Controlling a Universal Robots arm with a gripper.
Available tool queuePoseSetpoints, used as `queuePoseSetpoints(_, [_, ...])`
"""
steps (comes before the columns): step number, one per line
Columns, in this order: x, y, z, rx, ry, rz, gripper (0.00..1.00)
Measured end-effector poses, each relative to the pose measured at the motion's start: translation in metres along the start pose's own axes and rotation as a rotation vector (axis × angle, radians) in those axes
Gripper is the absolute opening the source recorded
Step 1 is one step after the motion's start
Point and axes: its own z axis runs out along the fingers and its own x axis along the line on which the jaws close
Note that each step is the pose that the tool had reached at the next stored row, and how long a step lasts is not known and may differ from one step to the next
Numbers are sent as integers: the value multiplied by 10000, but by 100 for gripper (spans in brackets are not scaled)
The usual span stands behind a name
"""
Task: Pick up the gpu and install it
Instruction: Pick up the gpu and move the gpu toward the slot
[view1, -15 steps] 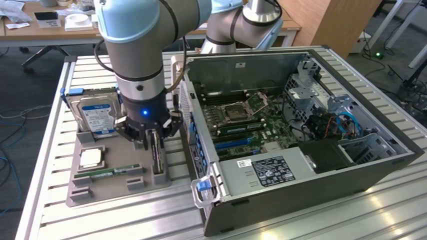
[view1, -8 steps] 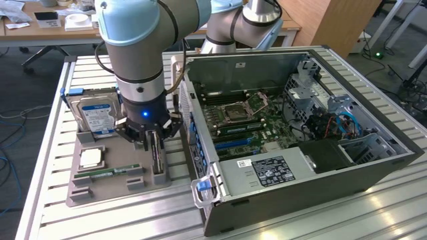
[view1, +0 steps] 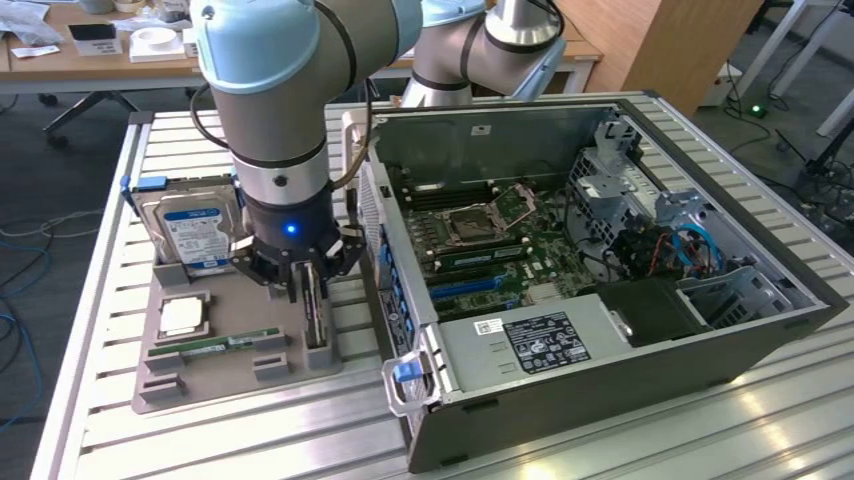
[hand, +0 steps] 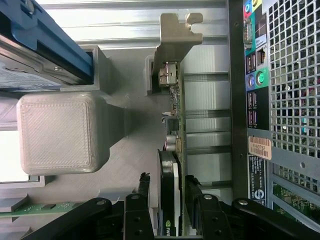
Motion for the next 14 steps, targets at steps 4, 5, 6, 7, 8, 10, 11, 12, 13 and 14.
queuePoseSetpoints(4, [0, 0, 0, 0, 0, 0, 42])
queuePoseSetpoints(5, [0, 0, 0, 0, 0, 0, 42])
queuePoseSetpoints(6, [0, 0, 0, 0, 0, 0, 42])
queuePoseSetpoints(7, [0, 0, 0, 0, 0, 0, 42])
queuePoseSetpoints(8, [0, 0, 0, 0, 0, 0, 42])
queuePoseSetpoints(10, [0, 0, 0, 0, 0, 0, 42])
queuePoseSetpoints(11, [0, 0, 0, 0, -1, 0, 42])
queuePoseSetpoints(12, [0, 0, 0, 0, 0, 0, 40])
queuePoseSetpoints(13, [0, 0, 0, 0, 0, -1, 34])
queuePoseSetpoints(14, [0, 0, 0, 0, 1, 0, 27])
